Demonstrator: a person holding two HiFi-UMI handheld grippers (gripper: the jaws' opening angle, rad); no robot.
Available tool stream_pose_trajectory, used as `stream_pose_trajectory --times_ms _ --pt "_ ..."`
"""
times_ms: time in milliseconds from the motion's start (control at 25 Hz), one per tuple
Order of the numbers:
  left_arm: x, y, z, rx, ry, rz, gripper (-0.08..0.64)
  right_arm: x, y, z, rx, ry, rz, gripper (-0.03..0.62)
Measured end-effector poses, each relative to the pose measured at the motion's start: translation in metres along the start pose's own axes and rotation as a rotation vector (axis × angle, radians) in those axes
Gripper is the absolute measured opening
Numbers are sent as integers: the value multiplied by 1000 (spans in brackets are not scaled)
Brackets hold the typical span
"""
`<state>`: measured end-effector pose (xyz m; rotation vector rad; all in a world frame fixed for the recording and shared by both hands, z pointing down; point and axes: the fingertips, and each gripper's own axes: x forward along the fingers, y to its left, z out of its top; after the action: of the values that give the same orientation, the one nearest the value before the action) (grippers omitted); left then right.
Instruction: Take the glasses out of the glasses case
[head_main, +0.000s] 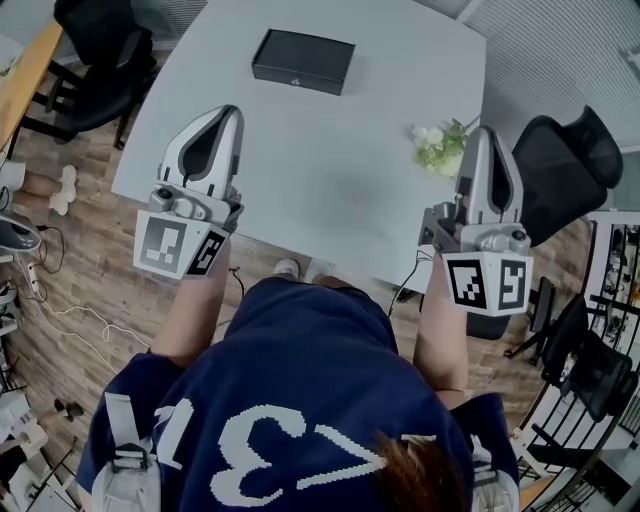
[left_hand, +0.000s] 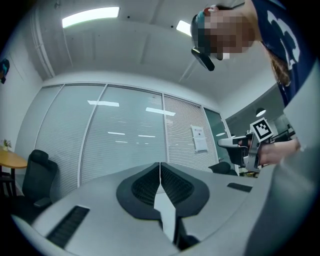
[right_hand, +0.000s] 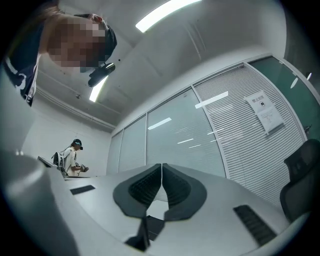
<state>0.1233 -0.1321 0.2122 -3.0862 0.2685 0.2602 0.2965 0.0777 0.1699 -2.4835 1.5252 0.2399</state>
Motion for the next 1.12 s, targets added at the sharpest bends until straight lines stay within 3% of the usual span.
stream_pose_trajectory --times_ms 320,520,760,920,1120 --pt "2 4 7 15 -20 26 20 21 10 -3 22 -1 59 28" --pt "31 5 -7 20 9 22 20 41 -12 -15 38 23 51 28" --pt "33 27 -8 27 22 82 20 64 -5 -26 49 48 91 28" --pt "0 26 8 44 20 157 20 60 23 -22 63 61 175 28" --pt "-31 54 -15 74 48 295 20 87 66 -70 106 108 341 28"
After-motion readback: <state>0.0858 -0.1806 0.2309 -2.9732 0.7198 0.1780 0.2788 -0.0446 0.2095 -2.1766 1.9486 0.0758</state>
